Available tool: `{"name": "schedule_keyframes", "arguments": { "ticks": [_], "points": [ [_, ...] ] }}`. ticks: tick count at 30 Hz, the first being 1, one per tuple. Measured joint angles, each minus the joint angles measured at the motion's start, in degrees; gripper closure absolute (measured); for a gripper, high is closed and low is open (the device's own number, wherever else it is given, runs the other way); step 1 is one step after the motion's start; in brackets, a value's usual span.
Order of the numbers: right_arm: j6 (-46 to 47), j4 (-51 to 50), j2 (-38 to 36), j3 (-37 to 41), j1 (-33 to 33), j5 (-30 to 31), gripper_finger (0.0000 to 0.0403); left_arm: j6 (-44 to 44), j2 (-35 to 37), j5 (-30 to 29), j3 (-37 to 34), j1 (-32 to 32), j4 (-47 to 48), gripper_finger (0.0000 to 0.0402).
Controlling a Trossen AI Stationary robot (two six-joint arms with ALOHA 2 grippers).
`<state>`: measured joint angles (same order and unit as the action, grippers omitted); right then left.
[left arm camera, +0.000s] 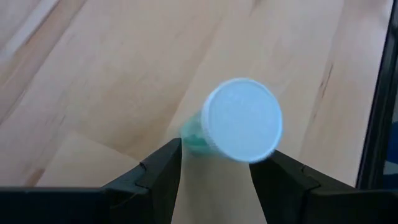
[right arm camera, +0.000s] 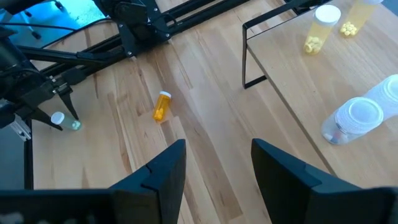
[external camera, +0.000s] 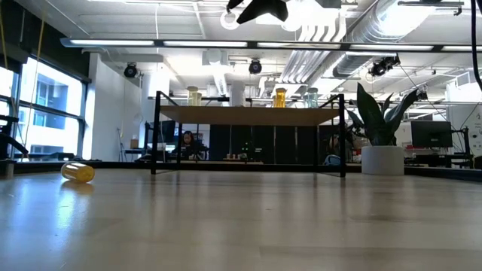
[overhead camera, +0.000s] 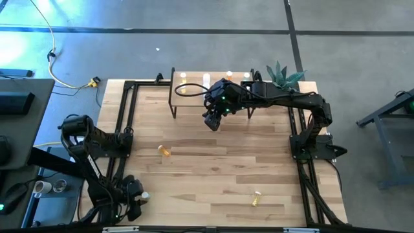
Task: Pick and place medicine bottles onto shelf by color
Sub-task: Put the blue medicine bottle on the shelf aligned with the other blue medicine bottles
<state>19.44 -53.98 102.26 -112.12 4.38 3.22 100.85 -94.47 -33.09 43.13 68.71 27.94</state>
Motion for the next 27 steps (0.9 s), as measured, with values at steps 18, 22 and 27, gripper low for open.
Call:
{"name": "schedule_keyframes", "arguments": {
  "ticks": [18,22,27],
  "points": [
    [0.0,0.5,0.0,0.0,0.0,0.0,0.0229,1.0,-2.4,-2.1,0.0,-0.1,-0.4,0.0268],
    [0.0,0.7,0.0,0.0,0.0,0.0,0.0229,0.5,-2.4,-2.3,0.0,-0.1,-0.6,0.0290],
    [0.0,0.7,0.0,0.0,0.0,0.0,0.0229,0.5,-2.4,-2.5,0.0,-0.1,-1.0,0.0311]
  ]
}}
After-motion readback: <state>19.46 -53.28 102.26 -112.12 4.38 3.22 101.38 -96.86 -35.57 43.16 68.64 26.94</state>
